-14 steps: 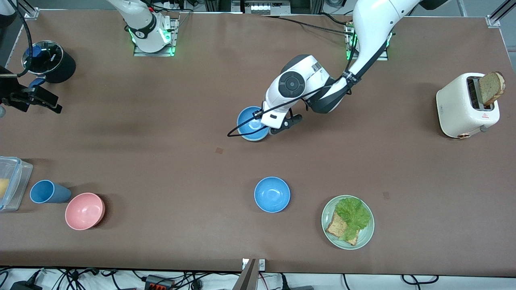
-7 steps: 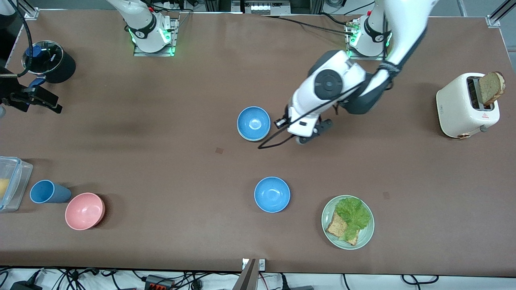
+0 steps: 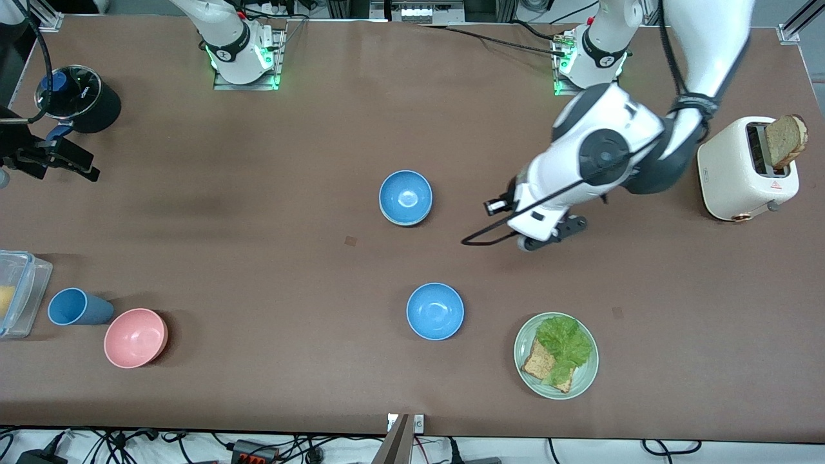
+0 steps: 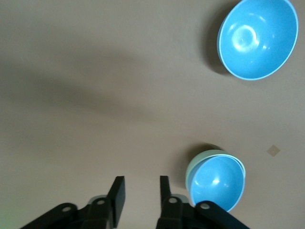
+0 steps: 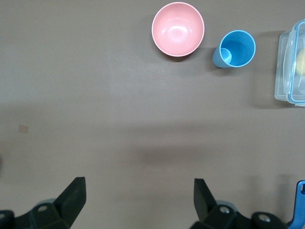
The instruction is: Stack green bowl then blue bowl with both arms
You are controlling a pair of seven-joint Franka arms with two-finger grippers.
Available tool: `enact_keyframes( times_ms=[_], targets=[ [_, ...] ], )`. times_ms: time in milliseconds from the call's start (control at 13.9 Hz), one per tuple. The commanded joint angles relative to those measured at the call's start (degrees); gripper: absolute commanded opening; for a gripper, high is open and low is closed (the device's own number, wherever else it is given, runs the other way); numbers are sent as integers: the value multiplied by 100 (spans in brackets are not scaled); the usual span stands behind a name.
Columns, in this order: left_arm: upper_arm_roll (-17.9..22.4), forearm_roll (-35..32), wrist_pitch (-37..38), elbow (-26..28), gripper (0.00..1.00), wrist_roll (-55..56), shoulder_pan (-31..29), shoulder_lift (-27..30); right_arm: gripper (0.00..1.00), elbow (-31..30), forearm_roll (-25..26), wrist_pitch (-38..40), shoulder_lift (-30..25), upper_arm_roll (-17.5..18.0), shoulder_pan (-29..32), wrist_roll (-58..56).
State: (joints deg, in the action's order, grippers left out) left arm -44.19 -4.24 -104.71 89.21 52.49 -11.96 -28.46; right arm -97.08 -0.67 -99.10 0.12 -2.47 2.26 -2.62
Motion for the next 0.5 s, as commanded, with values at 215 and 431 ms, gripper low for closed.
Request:
enact_keyframes(
  times_ms=[215,431],
  targets=[
    [-107,-85,397,-184,65,-1485,-613,-1,100,-127,58,-13,-144,71,29,-72],
    [224,-25,592,-326,100,-2494,-668,391,100,-118,58,-13,-144,71,29,-72]
  ],
)
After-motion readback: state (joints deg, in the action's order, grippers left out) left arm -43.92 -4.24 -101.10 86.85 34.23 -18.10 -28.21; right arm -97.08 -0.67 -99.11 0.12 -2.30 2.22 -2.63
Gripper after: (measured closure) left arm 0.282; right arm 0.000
